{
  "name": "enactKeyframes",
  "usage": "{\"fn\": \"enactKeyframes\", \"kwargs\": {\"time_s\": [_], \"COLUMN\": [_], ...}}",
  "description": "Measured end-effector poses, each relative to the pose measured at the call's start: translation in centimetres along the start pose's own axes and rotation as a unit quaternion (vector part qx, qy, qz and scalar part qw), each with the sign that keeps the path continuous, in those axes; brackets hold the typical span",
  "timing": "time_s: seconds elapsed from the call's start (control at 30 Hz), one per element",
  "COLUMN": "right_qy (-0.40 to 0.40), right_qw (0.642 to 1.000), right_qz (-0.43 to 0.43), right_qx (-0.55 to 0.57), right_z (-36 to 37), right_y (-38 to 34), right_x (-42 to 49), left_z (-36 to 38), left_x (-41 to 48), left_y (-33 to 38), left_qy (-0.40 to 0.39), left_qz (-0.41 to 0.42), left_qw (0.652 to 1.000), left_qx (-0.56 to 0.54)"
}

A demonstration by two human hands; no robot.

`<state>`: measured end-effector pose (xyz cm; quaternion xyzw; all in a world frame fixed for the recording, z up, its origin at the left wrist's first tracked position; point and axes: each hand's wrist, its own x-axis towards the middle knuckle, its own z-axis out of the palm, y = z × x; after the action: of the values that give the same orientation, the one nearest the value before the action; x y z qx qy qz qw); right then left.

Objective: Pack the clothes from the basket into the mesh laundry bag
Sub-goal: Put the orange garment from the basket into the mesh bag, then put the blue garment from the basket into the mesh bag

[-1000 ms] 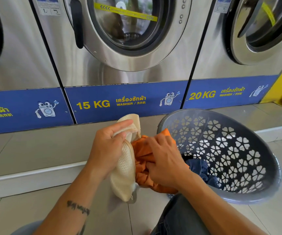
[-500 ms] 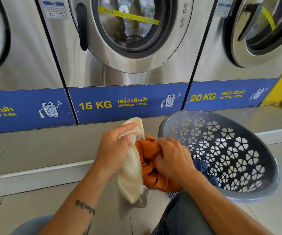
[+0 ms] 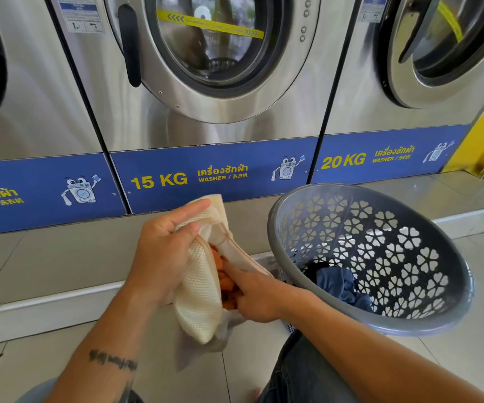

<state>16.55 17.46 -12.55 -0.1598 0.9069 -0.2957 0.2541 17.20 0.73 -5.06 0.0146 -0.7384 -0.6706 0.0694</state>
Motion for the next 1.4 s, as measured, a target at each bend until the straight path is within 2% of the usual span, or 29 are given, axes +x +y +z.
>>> {"fn": "enactKeyframes", "kwargs": {"time_s": [0.07, 0.13, 0.2, 0.33, 0.4, 0.5, 0.63, 0.73, 0.83, 0.9, 1.0, 1.1, 1.2, 1.33, 1.4], "right_qy": [0.053, 0.052, 0.027, 0.006, 0.043, 0.117, 0.145, 0.115, 0.000, -0.030, 0.025, 0.072, 0.075, 0.162, 0.201], "right_qw": [0.996, 0.994, 0.998, 0.997, 0.993, 0.987, 0.984, 0.988, 0.990, 0.989, 0.995, 0.989, 0.992, 0.987, 0.979], "right_qz": [-0.027, -0.034, -0.029, 0.054, 0.069, 0.086, 0.058, 0.026, 0.052, 0.068, 0.058, 0.046, 0.022, -0.013, 0.013], "right_qx": [0.070, 0.088, 0.052, -0.049, -0.082, -0.070, -0.082, -0.103, -0.132, -0.129, -0.083, -0.121, -0.096, 0.012, 0.027], "right_z": [-0.5, -0.9, -0.7, -0.7, -1.4, -1.9, -1.0, 0.0, 0.0, -0.1, -0.5, -1.5, -3.2, -6.7, -8.7], "right_y": [-0.3, -0.1, 0.6, 1.9, 2.0, 1.8, 1.8, 1.4, 0.8, 1.0, 1.2, 1.8, 2.5, 4.2, 6.7], "right_x": [-0.5, -1.2, -1.5, -1.1, -1.0, -1.0, -0.2, 0.4, 0.8, 0.7, 0.1, -0.4, -1.2, -2.8, -2.8], "left_z": [-1.1, -1.8, -1.8, -1.1, -0.9, -0.5, 0.0, 1.2, 1.7, 1.4, 0.8, 1.3, 2.7, 5.3, 6.6], "left_x": [0.3, 0.6, 0.5, 0.2, 0.1, -0.2, -0.5, -1.2, -1.5, -1.3, -0.9, -0.5, 0.0, 0.4, 0.6], "left_y": [0.2, 0.0, -0.1, -0.6, -0.8, -0.8, -0.4, -0.2, -0.2, -0.4, -1.3, -2.8, -4.7, -7.5, -8.5], "left_qy": [0.023, 0.032, 0.031, 0.009, -0.006, -0.036, -0.059, -0.030, 0.002, 0.018, 0.037, 0.044, 0.018, -0.039, -0.063], "left_qz": [-0.004, -0.008, -0.007, 0.005, 0.007, 0.006, -0.001, 0.022, 0.049, 0.043, 0.037, 0.032, 0.013, -0.045, -0.072], "left_qw": [1.000, 0.999, 0.999, 0.999, 0.998, 0.997, 0.998, 0.999, 0.998, 0.999, 0.996, 0.989, 0.983, 0.976, 0.967], "left_qx": [-0.017, -0.022, -0.017, 0.044, 0.058, 0.062, 0.014, -0.019, -0.026, 0.005, 0.073, 0.140, 0.181, 0.210, 0.237]}}
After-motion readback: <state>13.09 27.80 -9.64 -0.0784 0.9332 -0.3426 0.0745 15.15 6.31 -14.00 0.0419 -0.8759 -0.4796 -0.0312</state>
